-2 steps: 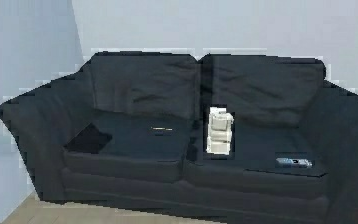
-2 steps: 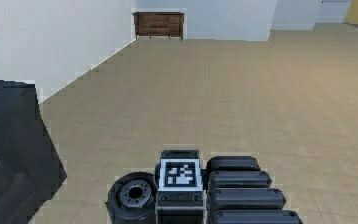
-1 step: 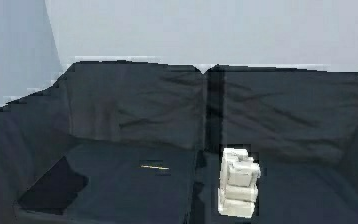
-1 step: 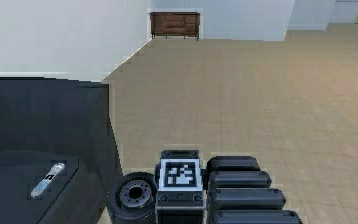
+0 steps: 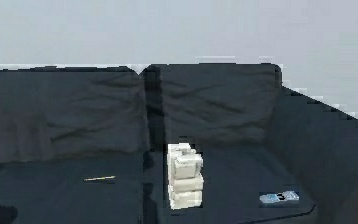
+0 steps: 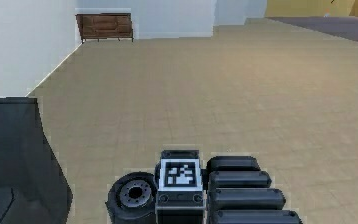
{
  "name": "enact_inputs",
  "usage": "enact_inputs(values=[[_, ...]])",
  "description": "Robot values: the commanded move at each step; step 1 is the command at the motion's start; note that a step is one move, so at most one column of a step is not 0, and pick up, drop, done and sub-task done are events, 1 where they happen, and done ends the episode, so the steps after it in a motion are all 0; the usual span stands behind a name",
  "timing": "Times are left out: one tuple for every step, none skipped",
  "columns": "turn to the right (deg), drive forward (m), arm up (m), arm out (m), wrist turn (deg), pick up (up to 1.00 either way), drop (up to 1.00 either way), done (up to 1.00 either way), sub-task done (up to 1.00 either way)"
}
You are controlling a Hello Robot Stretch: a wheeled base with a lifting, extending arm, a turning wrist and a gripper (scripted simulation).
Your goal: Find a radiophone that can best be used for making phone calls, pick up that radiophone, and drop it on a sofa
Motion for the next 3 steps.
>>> enact_inputs(values=[[-9.0, 0.0, 0.0, 0.0, 0.0, 0.0, 0.0, 0.0, 0.0], [6.0, 0.0, 0.0, 0.0, 0.0, 0.0, 0.0, 0.0, 0.0], [-12.0, 0.0, 0.0, 0.0, 0.0, 0.0, 0.0, 0.0, 0.0]])
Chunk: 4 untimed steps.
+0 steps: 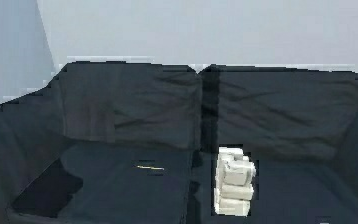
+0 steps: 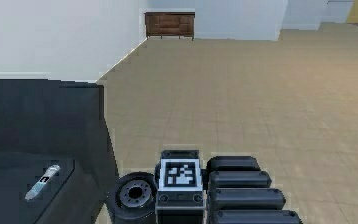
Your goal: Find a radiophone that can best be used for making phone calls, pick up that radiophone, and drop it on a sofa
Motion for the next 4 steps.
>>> enact_inputs(values=[[9.0, 0.0, 0.0, 0.0, 0.0, 0.0, 0.0, 0.0, 0.0], [0.0, 0.3, 0.0, 0.0, 0.0, 0.0, 0.0, 0.0, 0.0], [6.0, 0.0, 0.0, 0.0, 0.0, 0.0, 0.0, 0.0, 0.0], [-3.0, 0.0, 0.0, 0.0, 0.0, 0.0, 0.0, 0.0, 0.0]])
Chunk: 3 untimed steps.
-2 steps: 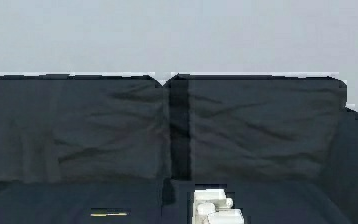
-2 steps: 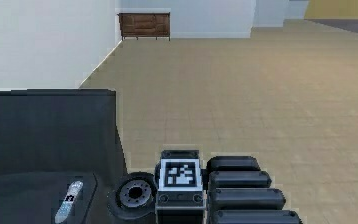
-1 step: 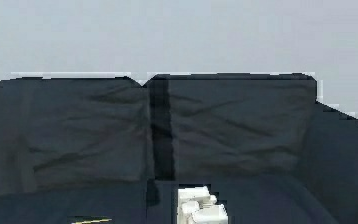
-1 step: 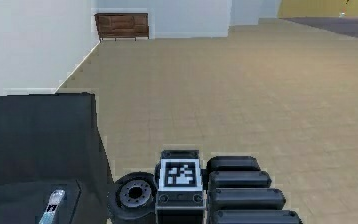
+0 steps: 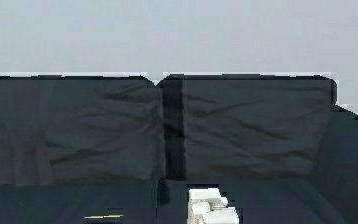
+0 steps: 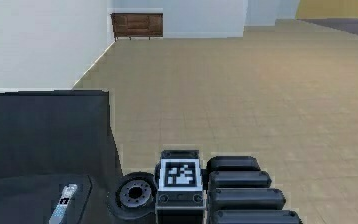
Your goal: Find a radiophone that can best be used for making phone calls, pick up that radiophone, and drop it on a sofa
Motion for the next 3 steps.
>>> enact_inputs(values=[[-3.0, 0.0, 0.0, 0.0, 0.0, 0.0, 0.0, 0.0, 0.0], [-6.0, 0.0, 0.0, 0.0, 0.0, 0.0, 0.0, 0.0, 0.0], [12.0, 0.0, 0.0, 0.0, 0.0, 0.0, 0.0, 0.0, 0.0]])
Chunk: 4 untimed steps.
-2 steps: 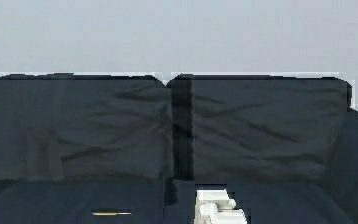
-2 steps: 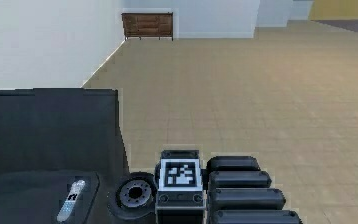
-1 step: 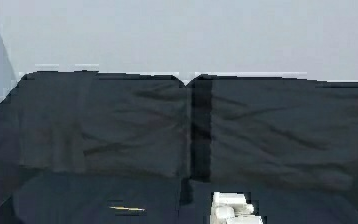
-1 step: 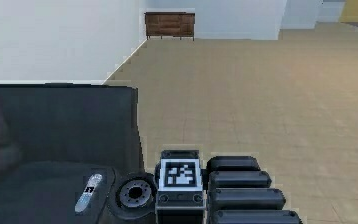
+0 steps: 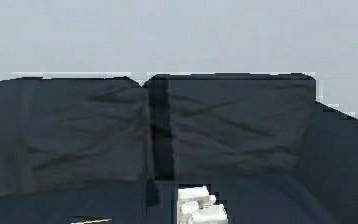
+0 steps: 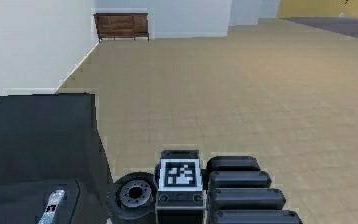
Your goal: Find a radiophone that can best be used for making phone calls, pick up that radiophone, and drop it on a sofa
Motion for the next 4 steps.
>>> enact_inputs(values=[[-45.0, 0.0, 0.0, 0.0, 0.0, 0.0, 0.0, 0.0, 0.0], [-9.0, 0.0, 0.0, 0.0, 0.0, 0.0, 0.0, 0.0, 0.0], [0.0, 0.1, 0.0, 0.0, 0.0, 0.0, 0.0, 0.0, 0.0], [45.0, 0.0, 0.0, 0.0, 0.0, 0.0, 0.0, 0.0, 0.0]])
